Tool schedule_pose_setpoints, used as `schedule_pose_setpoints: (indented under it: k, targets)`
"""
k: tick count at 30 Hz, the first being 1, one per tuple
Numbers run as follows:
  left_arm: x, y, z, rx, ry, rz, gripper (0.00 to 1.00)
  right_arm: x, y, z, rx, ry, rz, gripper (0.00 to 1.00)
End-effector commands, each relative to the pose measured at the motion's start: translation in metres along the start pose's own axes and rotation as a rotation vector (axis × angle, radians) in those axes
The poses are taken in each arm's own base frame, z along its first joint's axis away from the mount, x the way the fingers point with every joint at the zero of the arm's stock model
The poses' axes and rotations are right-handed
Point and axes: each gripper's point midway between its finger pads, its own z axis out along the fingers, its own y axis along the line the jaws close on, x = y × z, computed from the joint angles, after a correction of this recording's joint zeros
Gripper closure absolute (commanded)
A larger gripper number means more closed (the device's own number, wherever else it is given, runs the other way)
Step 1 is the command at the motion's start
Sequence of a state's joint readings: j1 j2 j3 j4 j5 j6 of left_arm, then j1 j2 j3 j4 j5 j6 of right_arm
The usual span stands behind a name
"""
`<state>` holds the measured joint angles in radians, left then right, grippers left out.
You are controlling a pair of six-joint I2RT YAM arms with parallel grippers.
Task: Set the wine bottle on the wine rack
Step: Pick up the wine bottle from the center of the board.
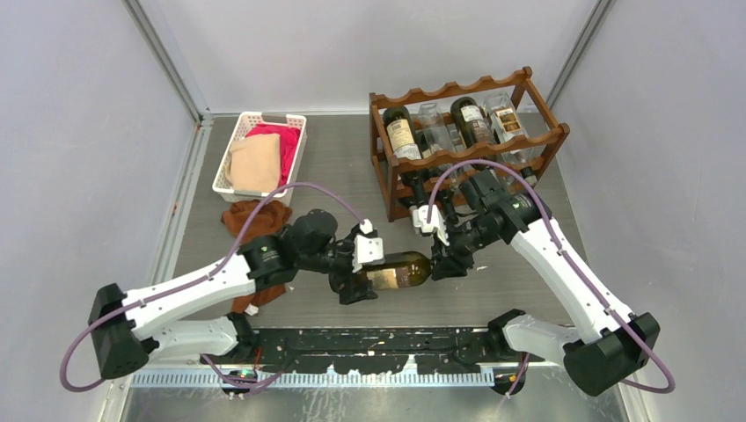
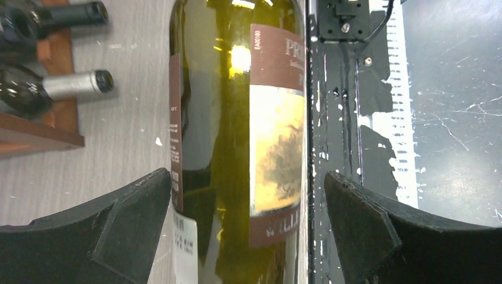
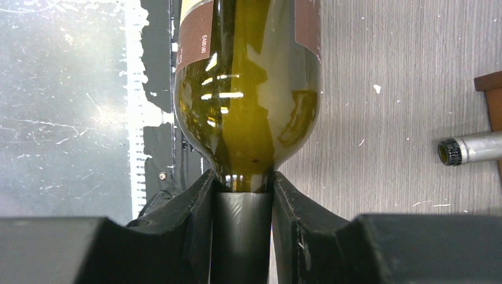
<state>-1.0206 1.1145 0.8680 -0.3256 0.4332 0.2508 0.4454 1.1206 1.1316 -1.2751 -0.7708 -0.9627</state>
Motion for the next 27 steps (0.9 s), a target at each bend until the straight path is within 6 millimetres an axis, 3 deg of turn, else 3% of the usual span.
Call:
schedule_pose_setpoints:
  k: [1, 3, 8, 10, 12, 15, 18, 21, 24, 27]
  targets:
    - [-0.029, -0.009, -0.024, 0.009, -0.111, 0.112, 0.00, -0.026, 0.016, -0.010, -0.034, -0.151, -0.038, 0.99]
    - [-0.024, -0.011, -0.034, -0.003, -0.103, 0.141, 0.00, -0.027, 0.021, -0.014, -0.042, -0.172, -0.044, 0.99]
    - [0.012, -0.011, -0.047, -0.039, 0.029, 0.159, 0.00, -0.031, 0.032, -0.021, -0.065, -0.192, -0.071, 0.99]
    - [0.012, -0.005, -0.056, -0.092, 0.033, 0.143, 0.00, -0.028, 0.034, -0.021, -0.072, -0.180, -0.077, 0.99]
    - [-0.002, -0.001, -0.066, -0.144, -0.033, 0.117, 0.00, -0.023, 0.037, -0.020, -0.078, -0.167, -0.071, 0.99]
    - [-0.043, 0.010, -0.090, -0.276, -0.233, 0.042, 0.01, -0.022, 0.040, -0.021, -0.074, -0.171, -0.077, 0.99]
    - [-0.087, 0.019, -0.128, -0.393, -0.438, -0.045, 0.01, -0.031, 0.043, -0.029, -0.061, -0.204, -0.089, 0.99]
    - [-0.118, 0.027, -0.172, -0.507, -0.604, -0.130, 0.02, -0.041, 0.041, -0.039, -0.043, -0.225, -0.089, 0.99]
    - [-0.119, 0.054, -0.215, -0.741, -0.702, -0.232, 0.07, -0.056, 0.038, -0.051, -0.025, -0.270, -0.079, 0.99]
    - [-0.090, 0.082, -0.243, -0.999, -0.641, -0.287, 0.11, -0.078, 0.034, -0.069, -0.009, -0.342, -0.061, 0.99]
